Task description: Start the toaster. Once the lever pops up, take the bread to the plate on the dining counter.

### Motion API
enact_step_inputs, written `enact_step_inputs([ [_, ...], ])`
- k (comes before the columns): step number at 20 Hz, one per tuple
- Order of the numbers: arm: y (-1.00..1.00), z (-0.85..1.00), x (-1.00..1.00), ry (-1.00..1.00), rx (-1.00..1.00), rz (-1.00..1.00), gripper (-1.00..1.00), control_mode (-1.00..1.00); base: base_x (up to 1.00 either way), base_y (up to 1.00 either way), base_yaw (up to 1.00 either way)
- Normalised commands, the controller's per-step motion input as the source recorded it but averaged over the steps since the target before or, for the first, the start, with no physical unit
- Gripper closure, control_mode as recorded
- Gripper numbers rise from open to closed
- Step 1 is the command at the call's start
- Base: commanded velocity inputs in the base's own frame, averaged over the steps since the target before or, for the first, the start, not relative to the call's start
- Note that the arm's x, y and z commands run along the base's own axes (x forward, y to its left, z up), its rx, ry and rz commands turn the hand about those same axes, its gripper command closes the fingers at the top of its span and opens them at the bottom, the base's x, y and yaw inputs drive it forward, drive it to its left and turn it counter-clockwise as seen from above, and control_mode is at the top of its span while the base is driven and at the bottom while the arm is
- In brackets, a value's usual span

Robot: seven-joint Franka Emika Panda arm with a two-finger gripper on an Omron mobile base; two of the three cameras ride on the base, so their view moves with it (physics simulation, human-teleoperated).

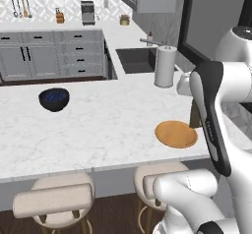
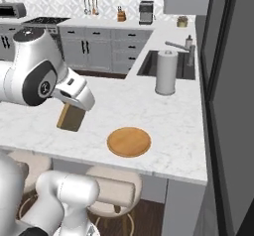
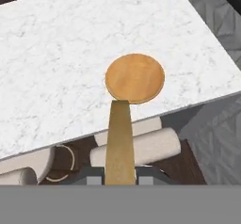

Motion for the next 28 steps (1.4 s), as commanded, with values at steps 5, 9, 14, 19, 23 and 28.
enact_step_inputs([
  [5,-0.52,-0.78,0.67,0.00,0.15,0.36,1.00,-1.00,0.00,0.00,0.00],
  [9,-0.57,-0.86,0.79,-0.01,0.12,0.34,1.00,-1.00,0.00,0.00,0.00],
  [14,-0.33,-0.67,0.80,-0.08,0.09,0.20,1.00,-1.00,0.00,0.00,0.00],
  [19,-0.08,-0.57,0.61,-0.05,0.12,0.05,1.00,-1.00,0.00,0.00,0.00],
  [23,-0.08,-0.61,0.46,0.00,0.15,0.02,1.00,-1.00,0.00,0.00,0.00],
  [28,-0.10,-0.42,0.62,0.00,0.12,0.01,1.00,-1.00,0.00,0.00,0.00],
])
